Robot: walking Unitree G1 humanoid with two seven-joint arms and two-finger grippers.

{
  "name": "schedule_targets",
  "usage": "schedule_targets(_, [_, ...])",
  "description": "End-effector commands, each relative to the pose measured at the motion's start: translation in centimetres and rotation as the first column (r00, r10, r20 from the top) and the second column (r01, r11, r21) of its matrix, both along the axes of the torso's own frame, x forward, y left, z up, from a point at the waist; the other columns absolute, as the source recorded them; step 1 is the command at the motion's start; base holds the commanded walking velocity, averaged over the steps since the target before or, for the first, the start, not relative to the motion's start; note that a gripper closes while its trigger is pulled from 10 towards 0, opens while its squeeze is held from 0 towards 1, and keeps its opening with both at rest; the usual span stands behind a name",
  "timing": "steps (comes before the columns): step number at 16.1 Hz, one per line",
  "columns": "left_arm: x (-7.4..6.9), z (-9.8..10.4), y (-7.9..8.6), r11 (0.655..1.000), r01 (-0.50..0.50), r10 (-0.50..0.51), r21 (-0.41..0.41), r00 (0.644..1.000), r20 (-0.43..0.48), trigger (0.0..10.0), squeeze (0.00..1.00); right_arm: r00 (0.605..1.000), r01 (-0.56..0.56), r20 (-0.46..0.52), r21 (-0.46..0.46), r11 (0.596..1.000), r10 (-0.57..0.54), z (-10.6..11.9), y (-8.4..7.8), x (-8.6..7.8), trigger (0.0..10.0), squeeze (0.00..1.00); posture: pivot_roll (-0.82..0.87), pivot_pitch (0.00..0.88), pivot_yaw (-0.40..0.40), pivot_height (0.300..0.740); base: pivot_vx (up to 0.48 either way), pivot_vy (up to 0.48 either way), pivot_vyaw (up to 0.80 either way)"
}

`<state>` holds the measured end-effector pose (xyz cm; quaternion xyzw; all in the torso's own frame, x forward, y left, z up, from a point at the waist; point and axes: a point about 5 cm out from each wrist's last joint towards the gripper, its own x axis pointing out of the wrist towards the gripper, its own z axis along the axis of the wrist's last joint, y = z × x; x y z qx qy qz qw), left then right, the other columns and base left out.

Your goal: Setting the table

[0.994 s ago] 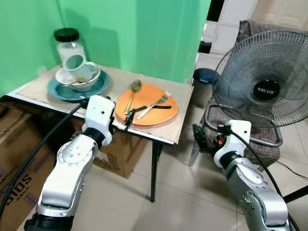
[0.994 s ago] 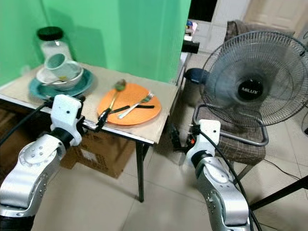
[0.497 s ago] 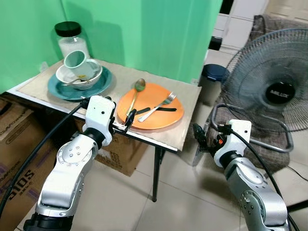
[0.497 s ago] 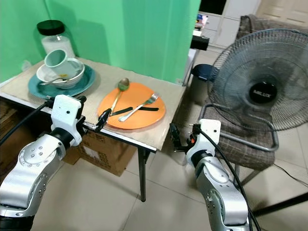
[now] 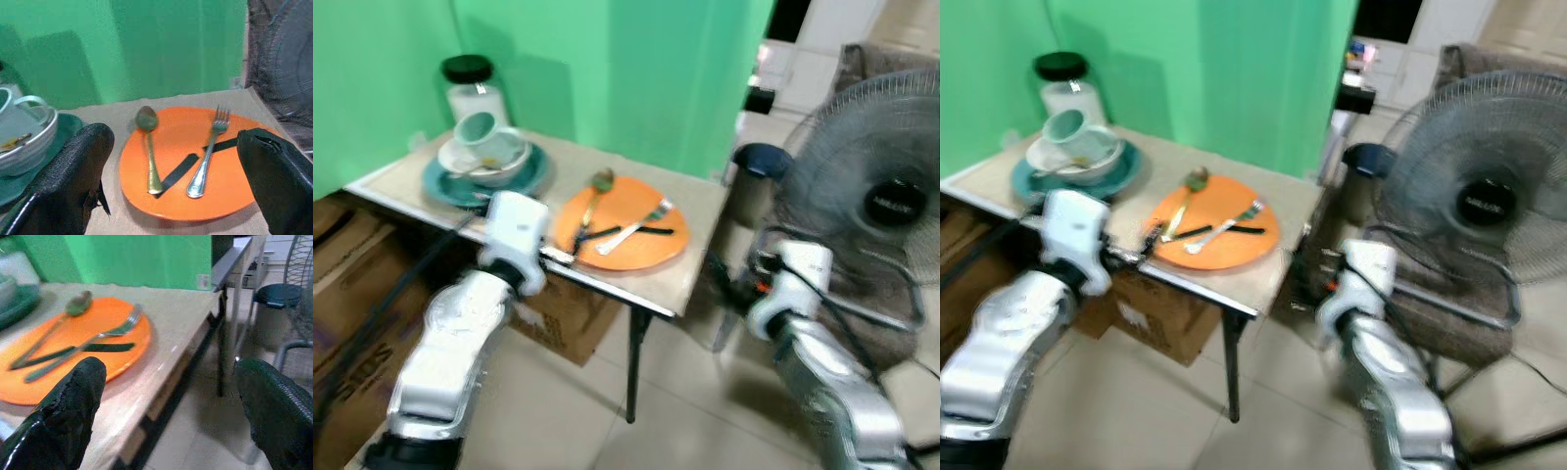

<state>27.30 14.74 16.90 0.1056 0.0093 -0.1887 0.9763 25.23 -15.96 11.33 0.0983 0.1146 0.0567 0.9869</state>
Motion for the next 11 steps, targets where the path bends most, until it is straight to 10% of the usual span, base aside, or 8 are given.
schedule_targets(1, [0.16,0.12,0.78,1.000,-0.022,0.022,0.014,1.000,-0.004,10.0,0.00,0.999,-0.018,0.028,0.011,1.000,0.018,0.57,0.85,0.33,10.0,0.00,0.12,0.000,-0.020,0.740,0.341,0.000,0.00])
schedule_targets(11, [0.39,0.07,0.50,1.000,0.013,-0.013,0.018,1.000,-0.012,10.0,0.00,0.999,-0.008,0.035,0.018,1.000,0.008,0.66,0.81,0.32,10.0,0.00,0.11,0.000,-0.008,0.740,0.332,0.000,0.00])
